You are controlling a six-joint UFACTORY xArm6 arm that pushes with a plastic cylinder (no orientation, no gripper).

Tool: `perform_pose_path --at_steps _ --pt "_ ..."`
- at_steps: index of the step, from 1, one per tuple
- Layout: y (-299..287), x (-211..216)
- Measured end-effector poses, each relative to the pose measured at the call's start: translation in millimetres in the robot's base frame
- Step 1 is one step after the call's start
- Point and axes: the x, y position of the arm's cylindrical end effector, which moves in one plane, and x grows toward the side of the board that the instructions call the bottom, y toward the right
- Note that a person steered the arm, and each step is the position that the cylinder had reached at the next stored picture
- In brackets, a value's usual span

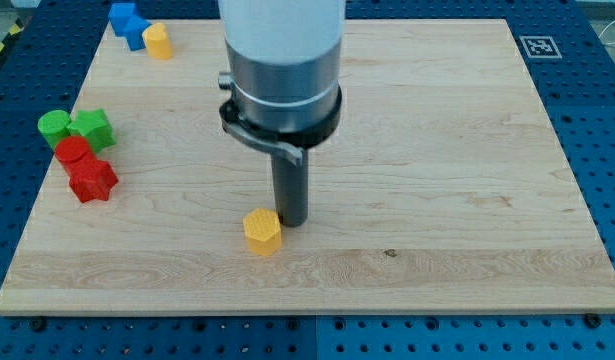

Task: Push the yellow hexagon towards center left

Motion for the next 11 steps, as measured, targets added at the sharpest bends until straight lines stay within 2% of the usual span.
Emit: perform_pose_path --at_steps 1,2,3,4,5,7,8,10,11 --pt "-9 -27" --pt "5 -27" --pt "47 -7" --pt "70 32" --pt "60 63" --pt "25 76" --pt "16 64" --pt "4 11" --pt "1 4"
